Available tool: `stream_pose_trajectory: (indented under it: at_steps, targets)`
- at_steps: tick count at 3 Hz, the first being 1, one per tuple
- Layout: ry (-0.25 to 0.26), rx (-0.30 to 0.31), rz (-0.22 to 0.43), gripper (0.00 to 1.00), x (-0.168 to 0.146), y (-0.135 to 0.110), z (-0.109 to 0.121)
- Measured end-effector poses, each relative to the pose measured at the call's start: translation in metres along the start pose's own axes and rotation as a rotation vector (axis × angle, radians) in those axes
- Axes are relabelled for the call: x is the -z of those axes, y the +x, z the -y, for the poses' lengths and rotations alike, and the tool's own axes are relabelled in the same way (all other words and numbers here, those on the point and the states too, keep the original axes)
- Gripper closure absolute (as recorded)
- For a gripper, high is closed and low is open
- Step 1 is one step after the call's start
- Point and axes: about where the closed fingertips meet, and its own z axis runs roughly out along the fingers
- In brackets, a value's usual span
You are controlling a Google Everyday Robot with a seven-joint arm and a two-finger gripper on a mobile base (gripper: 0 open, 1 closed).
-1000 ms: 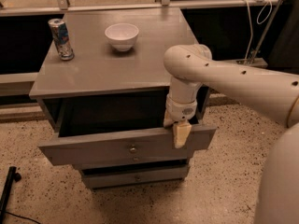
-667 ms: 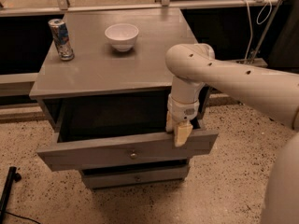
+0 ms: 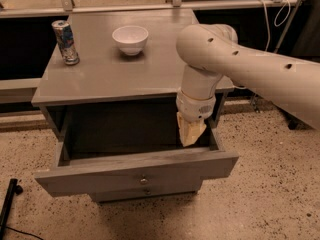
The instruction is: Open top drawer
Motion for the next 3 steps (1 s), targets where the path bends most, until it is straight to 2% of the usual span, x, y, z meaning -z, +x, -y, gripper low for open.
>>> stream_pose_trajectory:
  at_steps: [1,2,3]
  targets:
    - [0.017,0.027,-0.062,0.74,0.009,-0.009,0.009]
    - [0.059,0.015,-0.116,0.87,0.002,-0.002,0.014]
    - [0.195,-0.022,-0.124,1.00,-0.009,0.015,0.027]
